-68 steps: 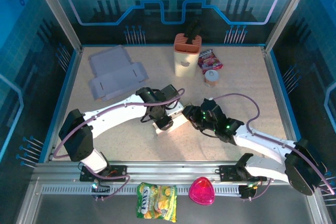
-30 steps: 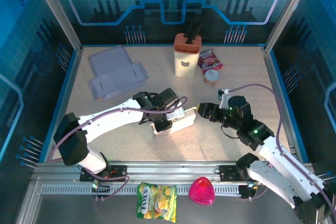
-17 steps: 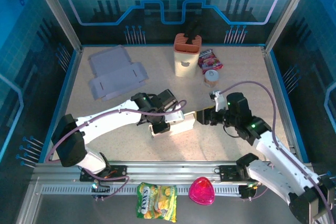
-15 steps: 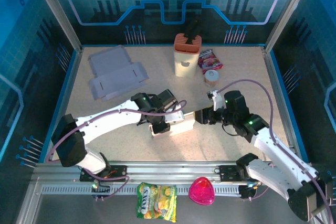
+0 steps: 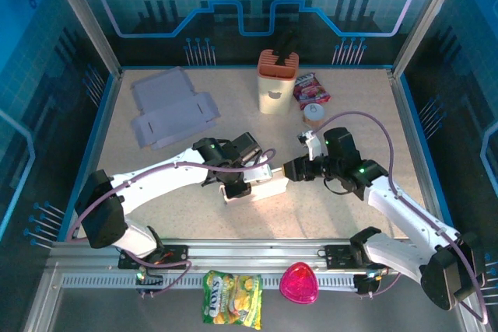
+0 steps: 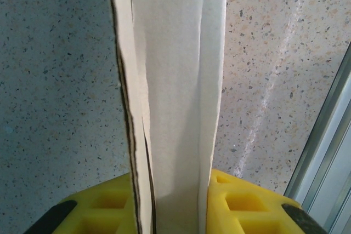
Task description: Fold the paper box
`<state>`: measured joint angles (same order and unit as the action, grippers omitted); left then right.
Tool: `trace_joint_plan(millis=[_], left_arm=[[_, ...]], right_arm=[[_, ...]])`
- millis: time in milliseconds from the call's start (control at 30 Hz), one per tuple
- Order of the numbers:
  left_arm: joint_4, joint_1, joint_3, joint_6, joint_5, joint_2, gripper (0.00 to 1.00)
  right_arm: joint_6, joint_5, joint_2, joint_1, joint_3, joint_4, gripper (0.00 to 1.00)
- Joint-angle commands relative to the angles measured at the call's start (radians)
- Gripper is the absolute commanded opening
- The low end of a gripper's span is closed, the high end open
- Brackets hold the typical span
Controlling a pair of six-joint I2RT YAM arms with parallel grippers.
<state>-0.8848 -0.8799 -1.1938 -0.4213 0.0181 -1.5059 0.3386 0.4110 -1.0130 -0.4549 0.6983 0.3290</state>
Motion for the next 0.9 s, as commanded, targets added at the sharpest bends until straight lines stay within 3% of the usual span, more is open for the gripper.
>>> trace_joint_plan(millis=[0,233,700,867], left_arm=[[-0.022,0.006,0.019,-0.01,-0.025,0.014,0.25],[-0.023,0.007,0.016,-0.008,-0.022,0.011,0.25],[-0.022,0.008,0.014,-0.009,-0.019,0.008,0.25],[-0.02,0.009,0.013,-0.007,-0.018,0.01,0.25]], right_arm=[[-0.008,0.04,0.01,0.01,0.015,-0.009,0.48],[-0.001,0.032,0.039,0.01,0.004,0.014,0.39],[0.005,0.017,0.029,0.007,-0.004,0.031,0.38],[0.005,-0.005,0.038,0.007,-0.003,0.027,0.43]])
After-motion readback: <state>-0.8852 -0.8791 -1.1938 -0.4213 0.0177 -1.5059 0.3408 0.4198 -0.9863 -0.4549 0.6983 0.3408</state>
